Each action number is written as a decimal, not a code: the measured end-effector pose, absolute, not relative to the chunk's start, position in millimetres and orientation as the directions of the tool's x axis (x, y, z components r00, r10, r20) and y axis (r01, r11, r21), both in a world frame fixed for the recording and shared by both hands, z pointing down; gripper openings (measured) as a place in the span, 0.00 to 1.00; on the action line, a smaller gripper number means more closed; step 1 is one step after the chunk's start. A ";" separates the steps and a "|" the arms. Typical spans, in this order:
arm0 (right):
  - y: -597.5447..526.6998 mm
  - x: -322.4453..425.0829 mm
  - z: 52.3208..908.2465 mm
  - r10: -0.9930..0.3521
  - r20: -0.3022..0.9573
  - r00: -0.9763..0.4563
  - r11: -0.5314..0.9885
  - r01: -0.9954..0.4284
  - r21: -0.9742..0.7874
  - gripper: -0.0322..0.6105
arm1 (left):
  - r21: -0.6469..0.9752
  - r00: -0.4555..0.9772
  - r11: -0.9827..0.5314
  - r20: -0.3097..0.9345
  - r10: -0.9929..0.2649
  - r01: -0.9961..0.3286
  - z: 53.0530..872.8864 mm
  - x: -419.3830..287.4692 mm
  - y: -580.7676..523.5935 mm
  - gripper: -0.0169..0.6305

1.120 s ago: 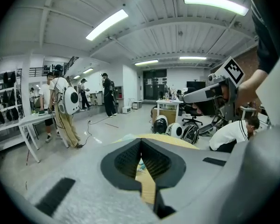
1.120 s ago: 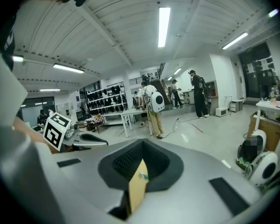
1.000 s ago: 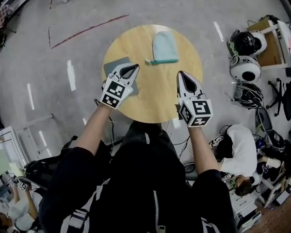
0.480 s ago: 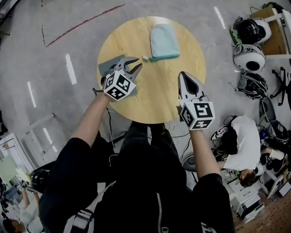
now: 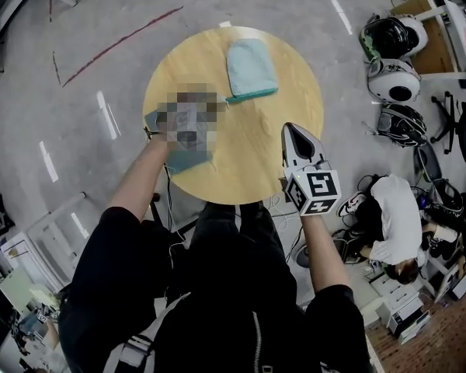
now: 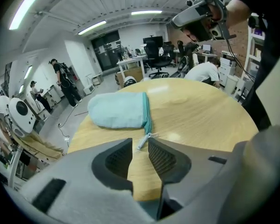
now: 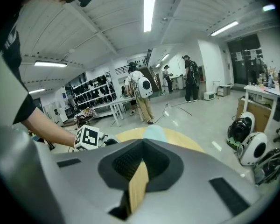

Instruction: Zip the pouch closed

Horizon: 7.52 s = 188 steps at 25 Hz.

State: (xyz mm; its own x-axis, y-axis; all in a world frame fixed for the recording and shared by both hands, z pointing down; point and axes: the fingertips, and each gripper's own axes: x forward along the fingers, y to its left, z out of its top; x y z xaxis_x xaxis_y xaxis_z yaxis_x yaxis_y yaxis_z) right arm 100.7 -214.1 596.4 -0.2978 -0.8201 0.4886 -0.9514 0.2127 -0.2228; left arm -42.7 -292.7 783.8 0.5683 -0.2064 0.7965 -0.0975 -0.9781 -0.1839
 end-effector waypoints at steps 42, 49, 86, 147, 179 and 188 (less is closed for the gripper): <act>-178.1 125.4 516.7 -0.834 0.387 -0.394 0.342 -0.919 -0.197 0.05 | 0.042 0.769 -0.934 0.583 -0.264 -0.354 610.3 19.7 -250.1 0.05; -167.4 110.4 504.1 -0.785 0.382 -0.488 0.445 -0.873 -0.201 0.05 | 0.114 0.784 -0.890 0.532 -0.321 -0.441 578.4 10.9 -214.3 0.05; -110.5 18.5 512.6 -0.378 0.453 -0.808 0.780 -0.541 -0.315 0.07 | 0.131 0.870 -0.962 0.470 -0.151 -0.238 536.9 10.8 -103.7 0.06; -148.0 78.0 568.4 -0.563 0.602 -0.566 0.572 -0.793 -0.210 0.06 | 0.222 0.904 -0.954 0.416 -0.095 -0.202 534.7 -12.7 -85.3 0.05; -127.6 100.8 572.2 -0.624 0.551 -0.554 0.442 -0.832 -0.336 0.07 | 0.163 0.823 -0.937 0.541 -0.176 -0.308 570.5 -41.3 -162.0 0.05; -126.0 110.2 555.2 -0.677 0.511 -0.529 0.410 -0.849 -0.334 0.06 | -0.040 0.770 -0.982 0.615 -0.169 -0.184 565.8 10.8 -244.7 0.06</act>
State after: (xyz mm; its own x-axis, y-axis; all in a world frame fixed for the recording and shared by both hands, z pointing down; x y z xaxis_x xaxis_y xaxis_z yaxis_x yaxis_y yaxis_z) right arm 110.2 -126.0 555.2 -0.5288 -0.6774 0.5113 -0.8486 0.4100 -0.3345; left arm 10.8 -244.7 565.8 0.7703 -0.1694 0.6148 -0.1843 -0.9821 -0.0397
